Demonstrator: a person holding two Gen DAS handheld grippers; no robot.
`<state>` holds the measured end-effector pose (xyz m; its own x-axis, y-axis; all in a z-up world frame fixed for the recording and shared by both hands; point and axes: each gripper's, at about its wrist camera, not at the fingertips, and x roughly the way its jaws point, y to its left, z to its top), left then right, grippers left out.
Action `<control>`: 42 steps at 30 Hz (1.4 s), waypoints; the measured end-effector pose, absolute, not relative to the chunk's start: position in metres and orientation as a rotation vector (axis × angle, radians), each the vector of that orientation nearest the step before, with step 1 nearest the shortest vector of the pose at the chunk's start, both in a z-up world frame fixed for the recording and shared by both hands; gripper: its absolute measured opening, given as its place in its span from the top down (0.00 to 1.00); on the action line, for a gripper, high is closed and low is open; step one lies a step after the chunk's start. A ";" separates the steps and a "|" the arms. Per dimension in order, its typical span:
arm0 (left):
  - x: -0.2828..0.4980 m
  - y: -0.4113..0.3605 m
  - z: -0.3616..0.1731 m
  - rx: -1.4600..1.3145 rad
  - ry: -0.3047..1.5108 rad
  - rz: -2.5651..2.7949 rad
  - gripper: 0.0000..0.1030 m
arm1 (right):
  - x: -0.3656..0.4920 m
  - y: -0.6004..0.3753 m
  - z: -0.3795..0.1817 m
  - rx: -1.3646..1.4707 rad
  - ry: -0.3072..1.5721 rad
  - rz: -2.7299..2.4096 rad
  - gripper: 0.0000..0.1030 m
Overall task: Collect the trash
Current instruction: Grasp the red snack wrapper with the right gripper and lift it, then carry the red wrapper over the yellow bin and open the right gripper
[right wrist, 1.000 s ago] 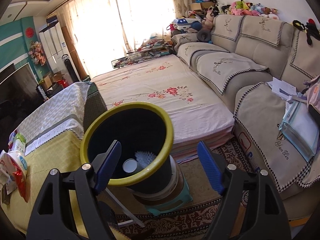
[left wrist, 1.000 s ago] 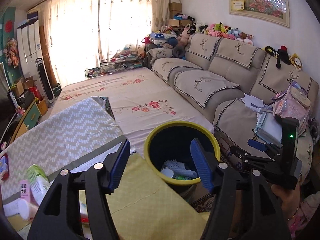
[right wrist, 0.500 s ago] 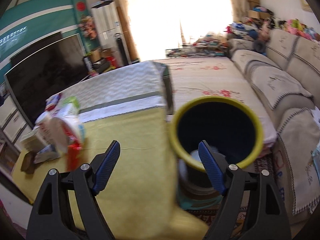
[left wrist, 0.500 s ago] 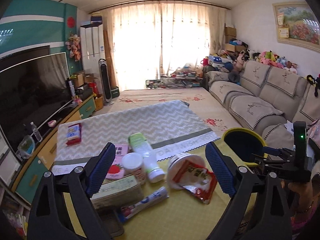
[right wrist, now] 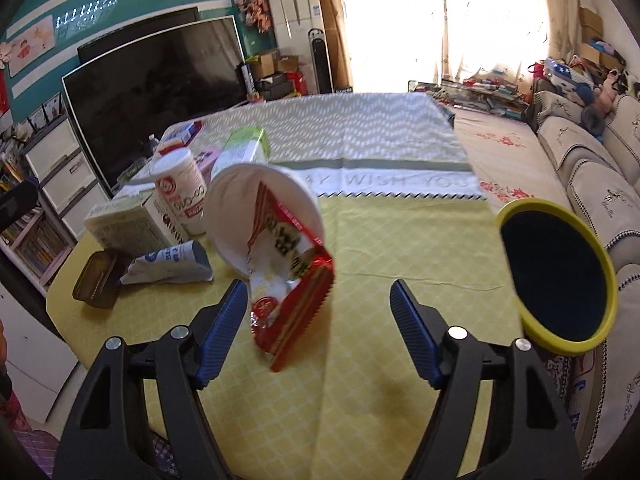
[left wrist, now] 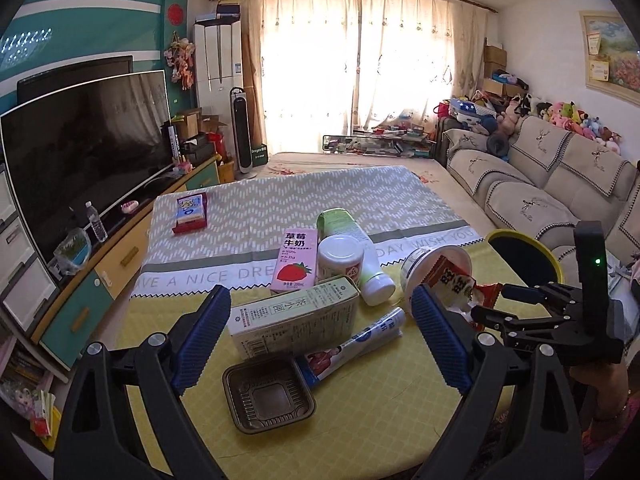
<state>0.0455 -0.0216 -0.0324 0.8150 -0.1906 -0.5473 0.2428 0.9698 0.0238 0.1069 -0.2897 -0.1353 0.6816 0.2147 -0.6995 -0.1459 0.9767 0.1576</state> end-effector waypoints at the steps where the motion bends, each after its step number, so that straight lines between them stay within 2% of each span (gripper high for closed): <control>1: 0.046 -0.022 -0.033 0.093 0.574 -0.233 0.12 | 0.109 -0.287 -0.138 0.090 0.805 0.202 0.36; 7: 0.051 -0.022 -0.038 0.096 0.587 -0.232 0.12 | 0.117 -0.285 -0.144 0.105 0.818 0.209 0.47; 9: 0.052 -0.023 -0.040 0.094 0.594 -0.231 0.12 | 0.117 -0.285 -0.144 0.115 0.816 0.215 0.55; 11: 0.053 -0.024 -0.042 0.095 0.598 -0.232 0.12 | 0.117 -0.286 -0.144 0.118 0.816 0.219 0.69; 14: 0.054 -0.025 -0.043 0.098 0.601 -0.233 0.12 | 0.115 -0.286 -0.141 0.119 0.806 0.224 0.82; 20: 0.053 -0.025 -0.043 0.099 0.601 -0.232 0.12 | 0.109 -0.281 -0.132 0.094 0.782 0.234 0.87; 31: 0.054 -0.029 -0.050 0.106 0.614 -0.240 0.12 | 0.095 -0.292 -0.108 0.090 0.715 0.215 0.88; 42: 0.058 -0.037 -0.056 0.119 0.638 -0.249 0.12 | 0.093 -0.383 -0.103 0.167 0.671 -0.030 0.88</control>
<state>0.0581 -0.0372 -0.0557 0.7750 -0.1930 -0.6017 0.2661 0.9634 0.0337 0.0925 -0.3826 -0.1033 0.7831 0.0259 -0.6214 0.0820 0.9861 0.1445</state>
